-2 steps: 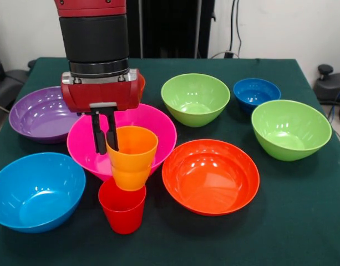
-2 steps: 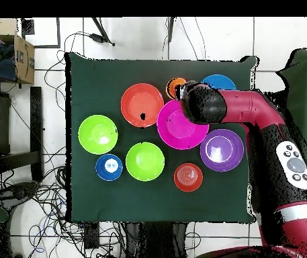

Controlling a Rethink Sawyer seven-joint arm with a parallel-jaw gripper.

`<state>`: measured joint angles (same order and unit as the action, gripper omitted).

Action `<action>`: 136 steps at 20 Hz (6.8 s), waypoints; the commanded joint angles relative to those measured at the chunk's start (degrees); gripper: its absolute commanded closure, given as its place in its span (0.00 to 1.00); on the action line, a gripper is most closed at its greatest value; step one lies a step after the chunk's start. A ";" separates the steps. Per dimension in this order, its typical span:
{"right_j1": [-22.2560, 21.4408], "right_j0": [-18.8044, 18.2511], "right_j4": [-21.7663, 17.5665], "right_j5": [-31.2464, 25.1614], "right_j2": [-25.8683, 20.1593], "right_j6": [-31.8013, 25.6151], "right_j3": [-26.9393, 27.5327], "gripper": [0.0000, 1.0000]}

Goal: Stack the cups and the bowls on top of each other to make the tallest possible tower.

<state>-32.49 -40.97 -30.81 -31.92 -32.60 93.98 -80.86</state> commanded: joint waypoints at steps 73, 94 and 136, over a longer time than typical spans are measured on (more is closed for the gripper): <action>12.60 1.28 -9.96 -5.00 -4.97 -13.48 8.98 0.00; 3.90 3.70 -5.62 -12.71 -5.42 -12.32 7.56 0.00; -9.02 6.67 -8.74 -37.15 6.66 -7.64 0.64 0.00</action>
<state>-43.42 -36.44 -36.23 -62.67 -29.27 93.98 -73.51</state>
